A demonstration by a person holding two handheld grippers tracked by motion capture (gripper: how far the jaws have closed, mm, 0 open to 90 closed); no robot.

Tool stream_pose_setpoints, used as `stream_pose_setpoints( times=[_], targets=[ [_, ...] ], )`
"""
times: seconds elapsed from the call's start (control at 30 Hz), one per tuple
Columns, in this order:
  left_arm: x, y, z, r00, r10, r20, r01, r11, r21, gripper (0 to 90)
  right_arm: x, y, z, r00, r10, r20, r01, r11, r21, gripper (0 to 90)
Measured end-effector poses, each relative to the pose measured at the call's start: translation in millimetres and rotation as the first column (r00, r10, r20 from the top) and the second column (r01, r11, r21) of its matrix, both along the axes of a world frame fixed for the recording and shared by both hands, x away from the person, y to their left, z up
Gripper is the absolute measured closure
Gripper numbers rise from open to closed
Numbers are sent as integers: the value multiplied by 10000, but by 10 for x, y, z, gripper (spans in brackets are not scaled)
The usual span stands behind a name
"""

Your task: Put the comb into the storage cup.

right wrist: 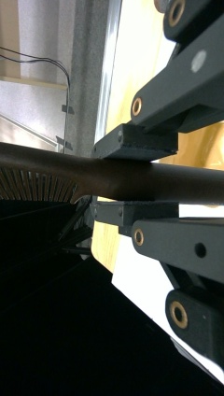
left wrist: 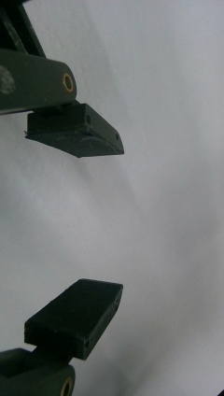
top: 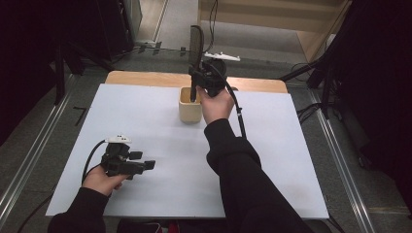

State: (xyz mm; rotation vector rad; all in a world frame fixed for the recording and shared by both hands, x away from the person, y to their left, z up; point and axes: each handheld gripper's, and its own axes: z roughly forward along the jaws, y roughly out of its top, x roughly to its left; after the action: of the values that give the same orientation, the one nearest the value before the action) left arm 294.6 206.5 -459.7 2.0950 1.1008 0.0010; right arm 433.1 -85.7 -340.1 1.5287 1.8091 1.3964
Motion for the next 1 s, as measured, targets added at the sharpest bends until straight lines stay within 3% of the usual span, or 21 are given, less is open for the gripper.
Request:
stream_pose_setpoints(
  times=[0.33,0.57,1.0],
  targets=[
    [8,6,-3,10000,-15,-78,15,10000,-14,285,167,17,-5,9995,-301,-115,300,9994,-142,703],
    [9,-2,-6,10000,-40,-52,40,10000,7,285,283,4,-46,9986,-525,-58,527,9983,247,703],
    [13,-2,-9,10000,-52,-55,52,10000,-12,285,385,9,-151,9967,-812,-35,811,9962,-302,702]
  ],
)
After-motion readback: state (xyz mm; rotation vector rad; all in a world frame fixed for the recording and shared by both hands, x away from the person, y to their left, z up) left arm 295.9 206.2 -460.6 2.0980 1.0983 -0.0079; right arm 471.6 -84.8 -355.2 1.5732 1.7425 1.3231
